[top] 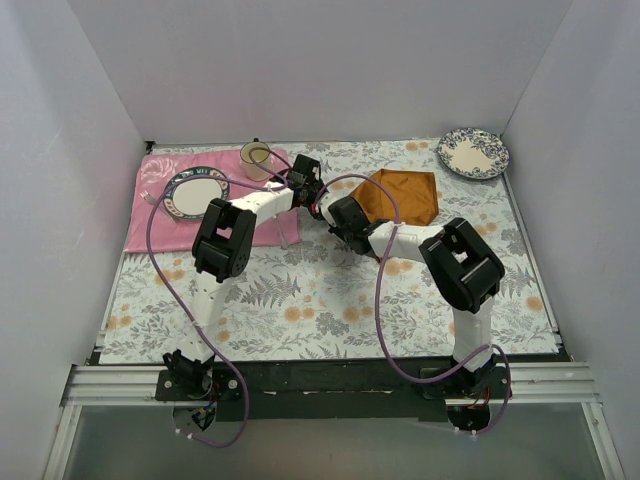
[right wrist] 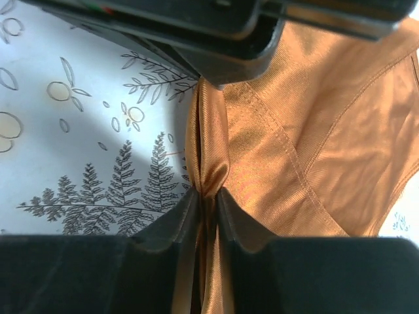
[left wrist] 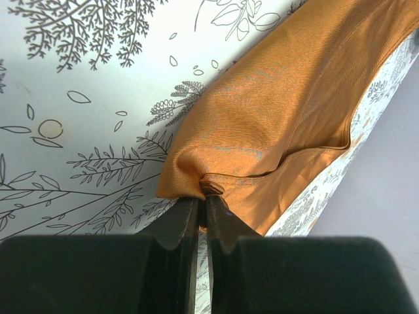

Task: Fold the napkin, place the utensils inside, and roll it up
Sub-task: Roll the napkin with the utensil

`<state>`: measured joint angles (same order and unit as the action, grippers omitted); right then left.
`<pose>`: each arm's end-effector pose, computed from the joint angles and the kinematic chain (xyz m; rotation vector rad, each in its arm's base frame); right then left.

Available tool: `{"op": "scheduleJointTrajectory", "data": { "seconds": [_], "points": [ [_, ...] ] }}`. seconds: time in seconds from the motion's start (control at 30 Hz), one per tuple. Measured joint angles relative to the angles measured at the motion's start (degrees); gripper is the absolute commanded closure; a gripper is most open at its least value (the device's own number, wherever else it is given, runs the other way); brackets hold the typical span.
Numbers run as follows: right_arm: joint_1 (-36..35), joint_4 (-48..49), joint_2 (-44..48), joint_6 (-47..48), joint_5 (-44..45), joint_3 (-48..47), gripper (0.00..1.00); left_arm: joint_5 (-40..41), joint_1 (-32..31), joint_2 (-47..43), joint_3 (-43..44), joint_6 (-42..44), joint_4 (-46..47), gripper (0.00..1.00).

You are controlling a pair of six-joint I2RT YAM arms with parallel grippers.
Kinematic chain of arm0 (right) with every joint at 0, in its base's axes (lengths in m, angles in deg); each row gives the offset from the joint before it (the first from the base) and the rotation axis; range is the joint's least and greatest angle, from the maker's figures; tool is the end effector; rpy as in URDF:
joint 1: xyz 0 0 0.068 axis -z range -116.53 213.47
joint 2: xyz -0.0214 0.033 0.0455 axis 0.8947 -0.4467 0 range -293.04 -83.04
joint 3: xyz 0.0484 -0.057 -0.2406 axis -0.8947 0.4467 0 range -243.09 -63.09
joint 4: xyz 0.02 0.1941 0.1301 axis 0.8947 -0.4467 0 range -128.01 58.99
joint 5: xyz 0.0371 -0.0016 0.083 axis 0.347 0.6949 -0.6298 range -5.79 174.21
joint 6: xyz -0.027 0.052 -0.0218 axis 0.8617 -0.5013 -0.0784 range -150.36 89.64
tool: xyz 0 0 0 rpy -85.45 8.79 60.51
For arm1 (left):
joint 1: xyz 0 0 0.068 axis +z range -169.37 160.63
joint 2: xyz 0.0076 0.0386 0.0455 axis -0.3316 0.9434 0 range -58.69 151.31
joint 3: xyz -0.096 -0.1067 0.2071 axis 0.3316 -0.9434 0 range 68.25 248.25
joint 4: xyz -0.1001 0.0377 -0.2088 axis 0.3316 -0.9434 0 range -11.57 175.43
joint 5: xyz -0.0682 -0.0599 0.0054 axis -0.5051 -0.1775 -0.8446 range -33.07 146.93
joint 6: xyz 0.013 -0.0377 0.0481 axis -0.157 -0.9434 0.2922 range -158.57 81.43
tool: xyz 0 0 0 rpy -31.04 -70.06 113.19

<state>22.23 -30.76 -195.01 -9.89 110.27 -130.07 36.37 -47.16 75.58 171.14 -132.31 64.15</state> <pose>0.3061 0.2406 0.1458 -0.9755 2.0593 -0.3459 0.4140 -0.2372 0.1315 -1.4374 2.5441 -1.1185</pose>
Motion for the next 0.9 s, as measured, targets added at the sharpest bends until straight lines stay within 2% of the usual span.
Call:
{"op": "scheduleJointTrajectory", "data": {
  "seconds": [0.03,0.13,0.33,0.47,0.63,0.9],
  "points": [
    [0.00,0.15,-0.15,0.24,0.55,0.00,0.87,-0.07,0.00,0.00,0.00,-0.07,0.11,0.97],
    [0.04,0.04,-0.26,0.57,0.70,-0.02,0.99,-0.09,-0.02,0.00,0.00,0.07,0.35,0.87],
    [1.55,-2.08,-0.26,0.22,-3.43,-1.42,0.99,0.55,0.00,-1.40,-1.55,1.92,0.35,0.66],
    [5.14,-4.24,-0.04,-1.03,-10.71,-3.23,0.99,0.94,-0.02,-3.41,-3.28,3.21,0.50,0.56],
    [10.29,-7.06,0.44,-1.99,-20.98,-4.68,0.99,1.11,0.00,-7.34,-7.43,4.63,1.86,0.54],
    [16.81,-10.86,0.42,-4.87,-37.03,-7.98,0.99,0.33,-0.07,-13.05,-13.57,5.38,5.18,0.60]
  ]
}}
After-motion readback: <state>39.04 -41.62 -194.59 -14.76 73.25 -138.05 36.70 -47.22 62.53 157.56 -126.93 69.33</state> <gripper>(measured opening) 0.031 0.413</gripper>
